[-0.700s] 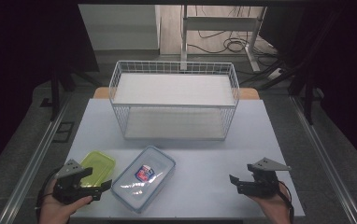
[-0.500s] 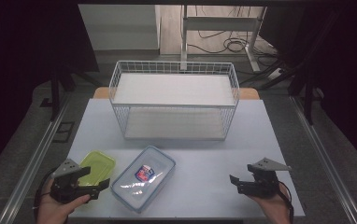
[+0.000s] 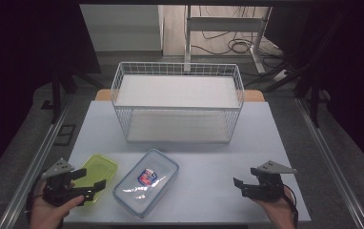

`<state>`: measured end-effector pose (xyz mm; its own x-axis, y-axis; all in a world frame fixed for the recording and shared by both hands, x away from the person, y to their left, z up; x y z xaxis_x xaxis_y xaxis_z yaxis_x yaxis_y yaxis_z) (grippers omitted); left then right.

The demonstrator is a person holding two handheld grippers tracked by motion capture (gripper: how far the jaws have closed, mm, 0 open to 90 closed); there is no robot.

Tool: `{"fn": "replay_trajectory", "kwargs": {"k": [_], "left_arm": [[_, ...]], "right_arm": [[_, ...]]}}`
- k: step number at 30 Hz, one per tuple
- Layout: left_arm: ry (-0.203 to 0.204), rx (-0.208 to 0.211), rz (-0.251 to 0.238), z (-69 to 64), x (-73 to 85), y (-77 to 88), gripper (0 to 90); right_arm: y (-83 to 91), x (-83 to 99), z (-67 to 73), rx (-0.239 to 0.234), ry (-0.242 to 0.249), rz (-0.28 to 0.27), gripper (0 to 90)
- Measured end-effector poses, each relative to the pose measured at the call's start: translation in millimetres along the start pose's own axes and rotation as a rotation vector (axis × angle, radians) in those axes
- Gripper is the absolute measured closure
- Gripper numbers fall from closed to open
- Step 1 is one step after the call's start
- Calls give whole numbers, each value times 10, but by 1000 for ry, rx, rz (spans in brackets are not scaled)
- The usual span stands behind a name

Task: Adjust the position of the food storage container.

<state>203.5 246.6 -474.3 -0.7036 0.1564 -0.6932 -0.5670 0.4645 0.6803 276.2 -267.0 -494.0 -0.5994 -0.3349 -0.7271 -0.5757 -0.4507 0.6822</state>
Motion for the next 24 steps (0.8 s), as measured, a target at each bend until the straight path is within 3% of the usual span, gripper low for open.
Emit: {"fn": "replay_trajectory", "kwargs": {"k": [5, 7, 11, 12, 16, 19, 24], "left_arm": [[-59, -9, 36, -210, 80, -78, 157], [-77, -39, 53, -294, 141, -72, 214], [-48, -62, 66, -411, 261, -71, 334], [-80, -89, 97, -499, 351, -82, 368], [-123, -110, 126, -622, 486, -83, 543], [-144, -74, 166, -671, 560, -161, 707], [-135, -39, 168, -589, 534, -212, 893]], "right_arm": [[4, 10, -5, 0, 0, 6, 223], [10, 8, -17, 2, -9, 2, 223], [1, 21, -27, 5, -12, 8, 223], [-14, 29, -30, 3, -15, 14, 223], [-26, 26, -24, 3, -24, 20, 223], [-33, 18, -11, 4, -20, 22, 223], [-60, 27, 6, 0, -13, 33, 222]]}}
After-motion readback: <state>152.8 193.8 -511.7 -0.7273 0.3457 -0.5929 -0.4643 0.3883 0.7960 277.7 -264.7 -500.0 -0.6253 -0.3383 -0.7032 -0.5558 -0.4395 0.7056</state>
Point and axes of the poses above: each handheld gripper's, and its own axes: y roughly backward along the jaws, x roughly out of its underside, z roughly to its left, the point moved 3 cm from there along -y, roughly forward along the jaws, and after that the axes turned 3 degrees about z, right-handed, at the moved point
